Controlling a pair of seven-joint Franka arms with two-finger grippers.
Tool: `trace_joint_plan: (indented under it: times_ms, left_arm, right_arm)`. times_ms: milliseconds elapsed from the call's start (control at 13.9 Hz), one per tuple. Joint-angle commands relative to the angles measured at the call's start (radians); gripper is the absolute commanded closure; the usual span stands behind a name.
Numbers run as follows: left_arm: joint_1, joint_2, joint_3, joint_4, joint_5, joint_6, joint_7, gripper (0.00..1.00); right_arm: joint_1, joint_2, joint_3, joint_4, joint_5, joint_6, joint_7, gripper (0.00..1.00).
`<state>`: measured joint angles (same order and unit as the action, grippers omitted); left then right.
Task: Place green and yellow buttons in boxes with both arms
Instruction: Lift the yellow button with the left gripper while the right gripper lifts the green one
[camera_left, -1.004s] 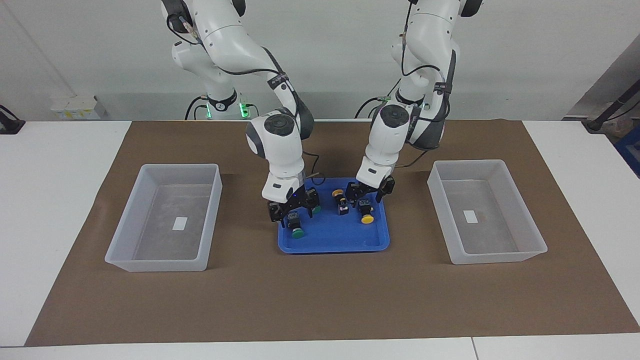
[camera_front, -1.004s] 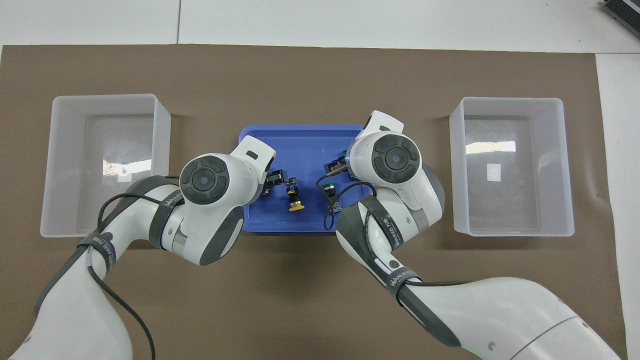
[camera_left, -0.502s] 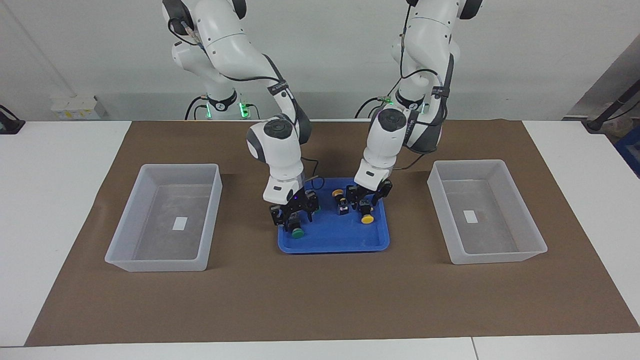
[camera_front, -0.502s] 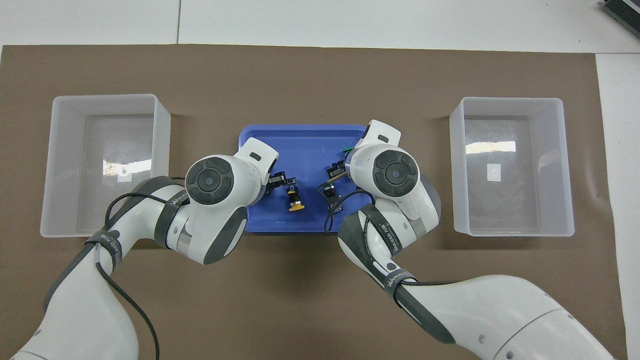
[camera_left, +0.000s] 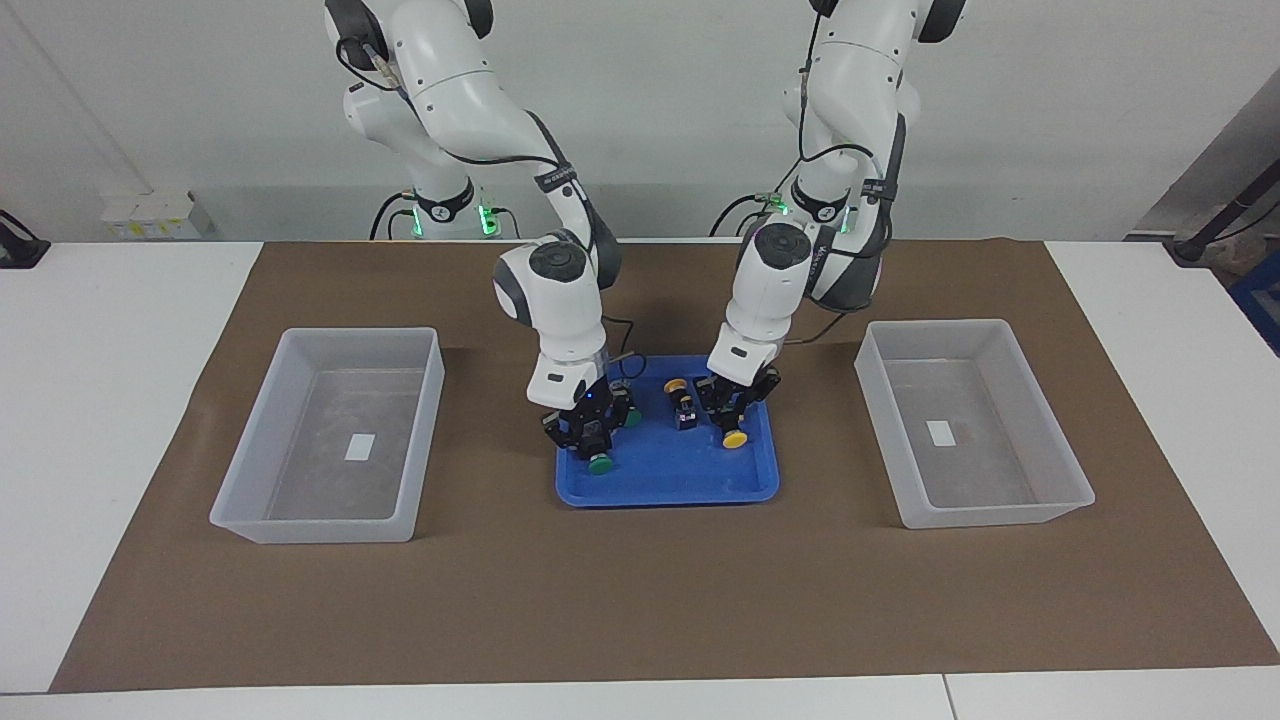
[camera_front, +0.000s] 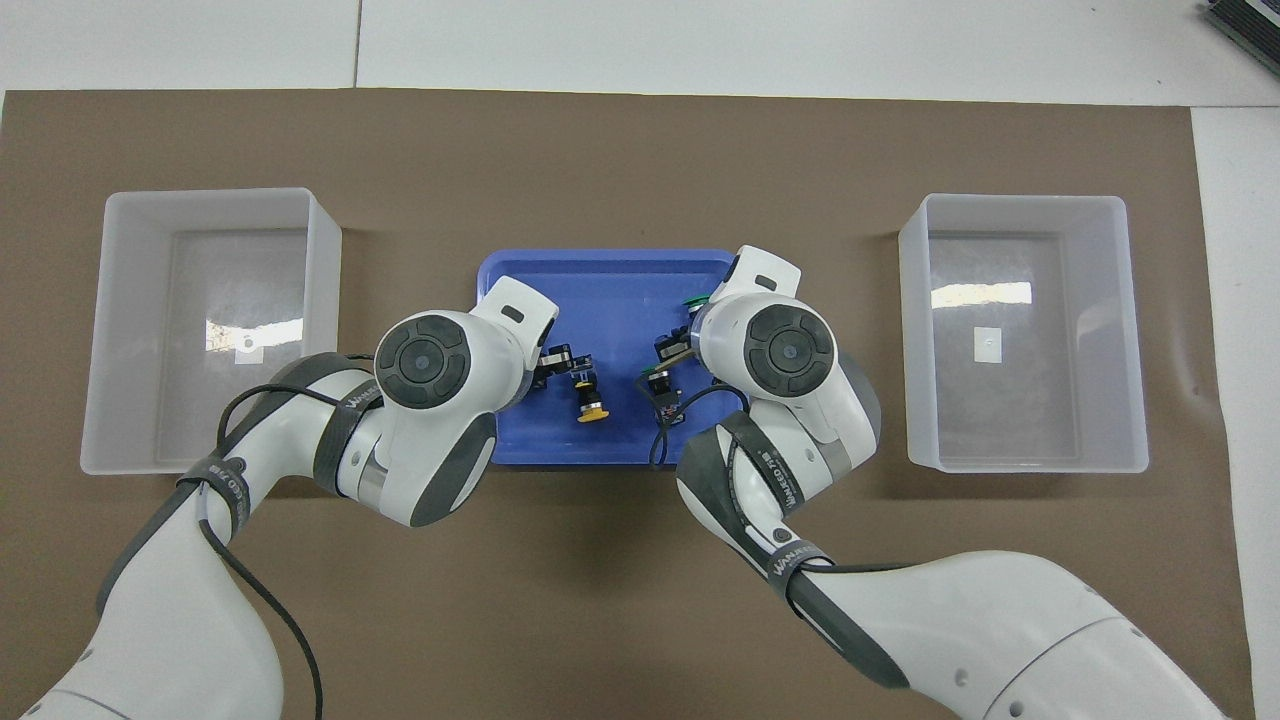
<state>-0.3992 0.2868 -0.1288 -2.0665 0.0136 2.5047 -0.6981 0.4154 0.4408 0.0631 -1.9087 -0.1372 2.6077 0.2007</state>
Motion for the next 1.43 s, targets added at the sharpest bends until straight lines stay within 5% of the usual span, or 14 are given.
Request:
trace_joint_plan:
  times_ms: [0, 645, 1362]
  left_arm:
    - [-0.013, 0.009, 0.017, 0.037, 0.019, -0.045, -0.011, 1.00]
    - [0.069, -0.040, 0.026, 0.222, 0.020, -0.315, 0.015, 1.00]
    - [0.289, -0.061, 0.023, 0.308, 0.016, -0.440, 0.429, 1.00]
  right_arm:
    - [0.000, -0.048, -0.003, -0.030, -0.019, 0.009, 0.034, 1.00]
    - [-0.118, -0.298, 0.000, -0.056, -0.018, -0.234, 0.115, 1.00]
    - [-0.378, -0.447, 0.000, -0.176, 0.004, -0.353, -0.041, 1.00]
